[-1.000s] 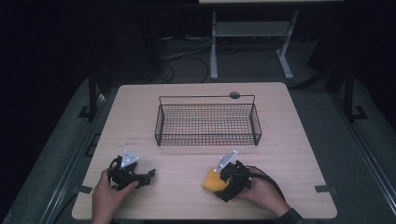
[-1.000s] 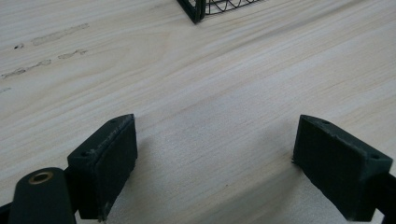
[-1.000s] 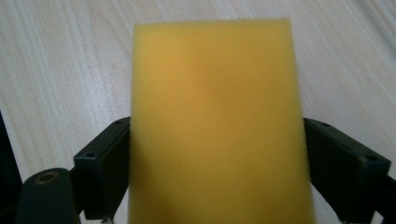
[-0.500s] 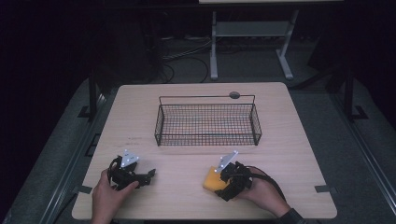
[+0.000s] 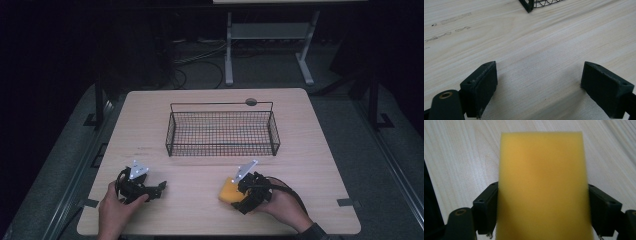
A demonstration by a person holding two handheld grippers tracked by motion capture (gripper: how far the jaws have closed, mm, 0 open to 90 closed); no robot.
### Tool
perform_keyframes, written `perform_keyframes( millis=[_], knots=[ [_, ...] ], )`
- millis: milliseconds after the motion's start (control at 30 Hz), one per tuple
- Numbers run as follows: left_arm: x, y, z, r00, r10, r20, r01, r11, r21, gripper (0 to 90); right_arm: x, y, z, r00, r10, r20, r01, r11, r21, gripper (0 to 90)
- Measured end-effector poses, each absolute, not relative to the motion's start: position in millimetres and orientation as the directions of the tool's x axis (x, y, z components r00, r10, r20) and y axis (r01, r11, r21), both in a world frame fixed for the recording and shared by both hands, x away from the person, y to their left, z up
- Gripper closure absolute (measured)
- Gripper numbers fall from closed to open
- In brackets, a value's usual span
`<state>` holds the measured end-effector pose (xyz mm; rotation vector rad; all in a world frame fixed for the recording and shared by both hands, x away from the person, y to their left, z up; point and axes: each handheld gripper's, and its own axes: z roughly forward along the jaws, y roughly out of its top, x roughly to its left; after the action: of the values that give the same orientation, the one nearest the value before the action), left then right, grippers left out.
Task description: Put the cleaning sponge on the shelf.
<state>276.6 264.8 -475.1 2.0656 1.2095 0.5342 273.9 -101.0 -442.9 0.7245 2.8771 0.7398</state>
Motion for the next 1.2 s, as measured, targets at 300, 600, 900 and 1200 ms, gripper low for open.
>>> perform_keyframes(
  millis=[300, 600, 900, 1200],
  knots=[
    [277, 265, -475, 0.485, 0.874, 0.012, 0.598, -0.341, 0.726, 12.8, 275, -107, -438, -0.879, 0.476, 0.036, 0.433, 0.763, 0.481, 22.2],
    [277, 265, -475, 0.485, 0.874, 0.012, 0.598, -0.341, 0.726, 12.8, 276, -114, -430, -0.872, 0.489, 0.041, 0.445, 0.755, 0.482, 22.3],
    [277, 265, -475, 0.485, 0.875, 0.012, 0.598, -0.341, 0.725, 12.8, 278, -121, -422, -0.862, 0.505, 0.040, 0.457, 0.741, 0.493, 22.5],
    [277, 265, -475, 0.485, 0.874, 0.012, 0.598, -0.341, 0.725, 12.8, 281, -128, -412, -0.852, 0.521, 0.039, 0.468, 0.728, 0.501, 22.7]
  ],
)
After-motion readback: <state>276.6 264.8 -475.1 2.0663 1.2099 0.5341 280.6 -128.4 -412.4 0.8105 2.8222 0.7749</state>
